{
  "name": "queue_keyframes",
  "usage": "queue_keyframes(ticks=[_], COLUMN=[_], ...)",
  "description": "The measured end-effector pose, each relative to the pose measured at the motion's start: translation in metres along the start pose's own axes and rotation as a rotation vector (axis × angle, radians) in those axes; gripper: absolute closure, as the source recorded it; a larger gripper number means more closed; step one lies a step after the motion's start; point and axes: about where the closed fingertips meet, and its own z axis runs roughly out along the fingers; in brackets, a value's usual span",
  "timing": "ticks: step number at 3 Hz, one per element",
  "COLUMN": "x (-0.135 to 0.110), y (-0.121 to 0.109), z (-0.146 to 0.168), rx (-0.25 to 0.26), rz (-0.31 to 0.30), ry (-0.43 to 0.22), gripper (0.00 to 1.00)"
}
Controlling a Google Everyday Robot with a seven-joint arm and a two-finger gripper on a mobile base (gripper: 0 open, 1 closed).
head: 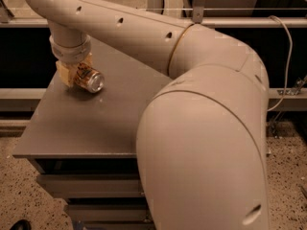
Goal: Place orange can upright
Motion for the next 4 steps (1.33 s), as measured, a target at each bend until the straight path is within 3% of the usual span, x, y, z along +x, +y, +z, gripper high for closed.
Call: queue_keyframes(ticks=[1,2,3,4], x=[-0.011,-0.033,-0.041,-0.037], y=[-0.012,-0.033,-0.044,-0.039], z=[-0.019,-0.051,-0.072,-0.076], rx=[0.026,0.033,0.005,-0.053], rz=[-0.042,-0.098,-0.118,-0.158], ry=[-0.091,-0.275,-0.456,-0.621], gripper=[0.99,1.0,1.0,1.0])
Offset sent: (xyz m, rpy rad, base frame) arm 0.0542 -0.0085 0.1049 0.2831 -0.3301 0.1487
